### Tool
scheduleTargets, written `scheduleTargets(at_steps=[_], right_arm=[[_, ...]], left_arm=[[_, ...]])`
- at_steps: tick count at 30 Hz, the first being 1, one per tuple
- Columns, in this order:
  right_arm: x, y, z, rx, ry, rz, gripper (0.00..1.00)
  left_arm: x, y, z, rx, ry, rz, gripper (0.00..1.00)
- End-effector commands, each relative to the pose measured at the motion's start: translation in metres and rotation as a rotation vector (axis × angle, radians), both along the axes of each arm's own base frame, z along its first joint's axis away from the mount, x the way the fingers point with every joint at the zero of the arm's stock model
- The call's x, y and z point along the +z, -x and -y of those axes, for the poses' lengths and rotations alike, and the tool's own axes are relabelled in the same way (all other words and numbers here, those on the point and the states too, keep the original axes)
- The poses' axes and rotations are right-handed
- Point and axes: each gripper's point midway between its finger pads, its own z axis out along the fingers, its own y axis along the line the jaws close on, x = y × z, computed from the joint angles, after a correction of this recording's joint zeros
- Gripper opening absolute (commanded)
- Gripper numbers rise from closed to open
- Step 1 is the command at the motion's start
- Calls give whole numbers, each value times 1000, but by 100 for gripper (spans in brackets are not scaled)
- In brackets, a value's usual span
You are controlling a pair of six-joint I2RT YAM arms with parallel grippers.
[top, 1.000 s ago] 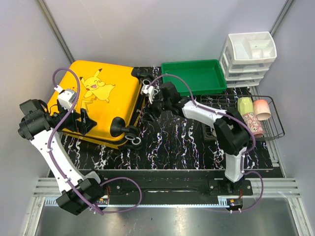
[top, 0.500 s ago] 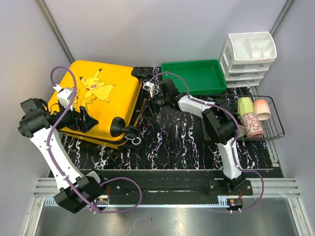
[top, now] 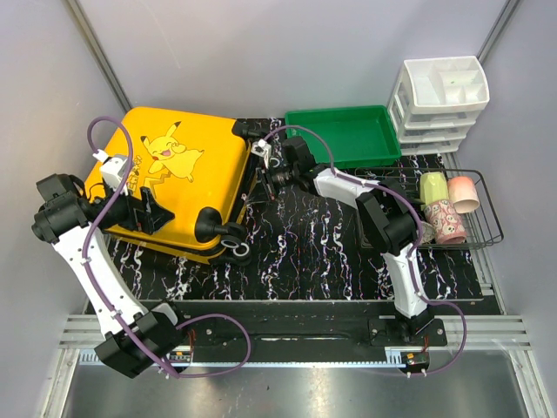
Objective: Open, take out, and arrange the luggage
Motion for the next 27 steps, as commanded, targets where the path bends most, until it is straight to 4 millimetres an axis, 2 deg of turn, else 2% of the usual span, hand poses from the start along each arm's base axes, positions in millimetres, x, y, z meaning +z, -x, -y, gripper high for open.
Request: scheduleTargets(at_steps=[1,2,3,5,6,8,9,11,12,14,15,16,18,19,21,24,27], right_arm=[[19,1,-7,14,-45,54,15],[18,0,-7,-4,-34,72,5],[22,1,-8,-10,-31,104,0],[16,0,-5,-51,9,117,0],[24,3,-5,-62,6,133,0],[18,2,0,-120,24,166,0],[30,7,0,-127,14,212,0],[25,15,3,-152,40,254,0],[34,26,0,-141,33,293,0],[24,38,1,-150,62,343,0],[32,47,-1,-142,53,391,0],[24,64,-6,-119,57,406,0],[25,71,-9,-130,60,448,0],[18,81,-12,-117,61,454,0],[18,83,-12,-131,61,474,0],[18,94,-15,-118,45,476,0],[25,99,-15,-121,18,479,0]], left_arm=[[7,3,8,-14,19,26,97],[8,4,9,-19,16,34,97],[11,7,12,-31,14,43,97],[12,9,15,-59,-15,61,98],[10,11,14,-59,-48,59,98],[5,15,16,-94,-106,65,98],[-1,20,15,-100,-141,43,97],[-8,25,12,-129,-202,40,97],[-15,31,10,-130,-218,2,96],[-22,38,9,-163,-249,-21,94],[-29,44,6,-149,-257,-64,91],[-33,47,5,-150,-274,-75,91],[-41,57,1,-147,-343,-82,90],[-43,60,-1,-166,-386,-65,90],[-52,69,-4,-182,-451,-65,88],[-71,77,-11,-231,-516,-97,77],[-89,81,-14,-278,-522,-137,60]])
